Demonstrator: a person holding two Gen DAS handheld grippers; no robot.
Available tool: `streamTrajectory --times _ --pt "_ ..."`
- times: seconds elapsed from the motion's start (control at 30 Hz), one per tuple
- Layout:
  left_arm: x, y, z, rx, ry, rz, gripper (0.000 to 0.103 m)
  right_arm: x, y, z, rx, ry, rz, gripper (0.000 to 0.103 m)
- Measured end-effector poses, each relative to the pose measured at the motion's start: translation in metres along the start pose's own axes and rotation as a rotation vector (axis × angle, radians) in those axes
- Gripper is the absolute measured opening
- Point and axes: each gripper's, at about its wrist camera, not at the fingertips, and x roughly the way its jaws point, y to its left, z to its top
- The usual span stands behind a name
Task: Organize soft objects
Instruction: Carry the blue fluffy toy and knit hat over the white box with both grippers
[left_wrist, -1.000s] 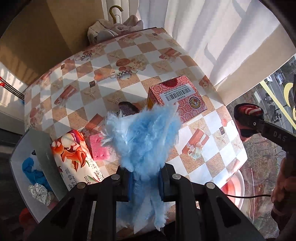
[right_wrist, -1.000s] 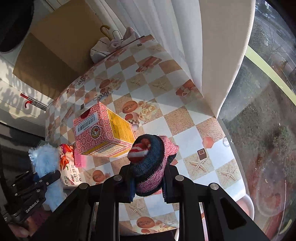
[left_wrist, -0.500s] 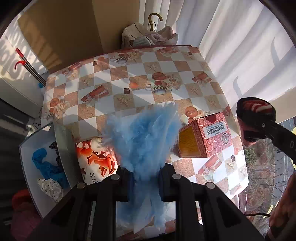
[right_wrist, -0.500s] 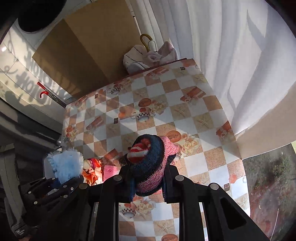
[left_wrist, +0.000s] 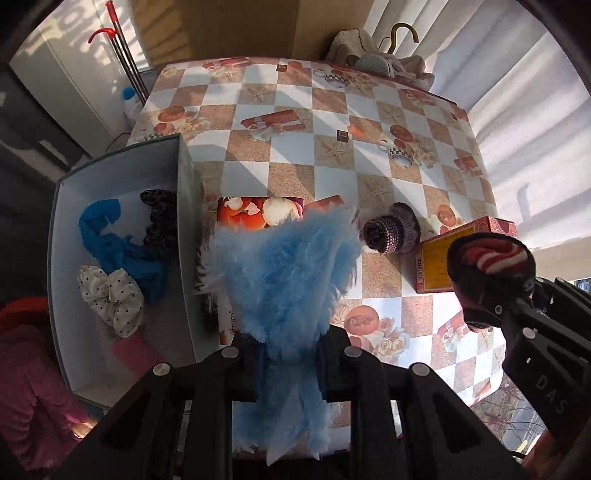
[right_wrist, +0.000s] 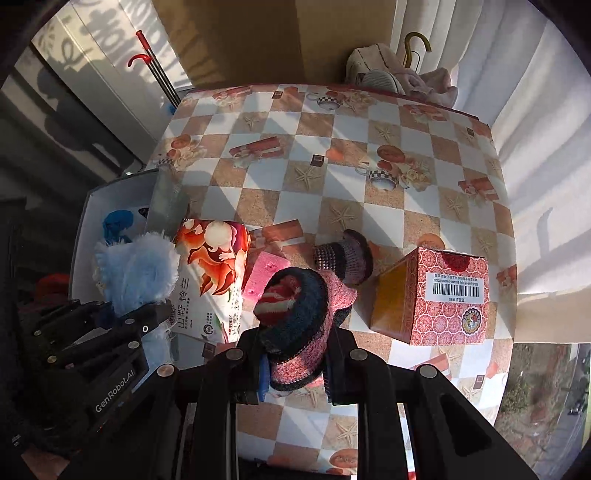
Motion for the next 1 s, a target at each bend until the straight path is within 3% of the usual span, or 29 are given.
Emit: streamTrajectory --times 0.43,1.0 --pt "-0.006 0.064 -0.022 -0.153 -0.001 0.014 0.023 0.005 0.078 0.008 -0.214 -0.004 0.025 0.022" --pt "-0.009 0.103 -0.039 -0.216 0.006 0.007 0.023 0.005 0.113 0.002 -0.294 -0.012 0.025 0.022"
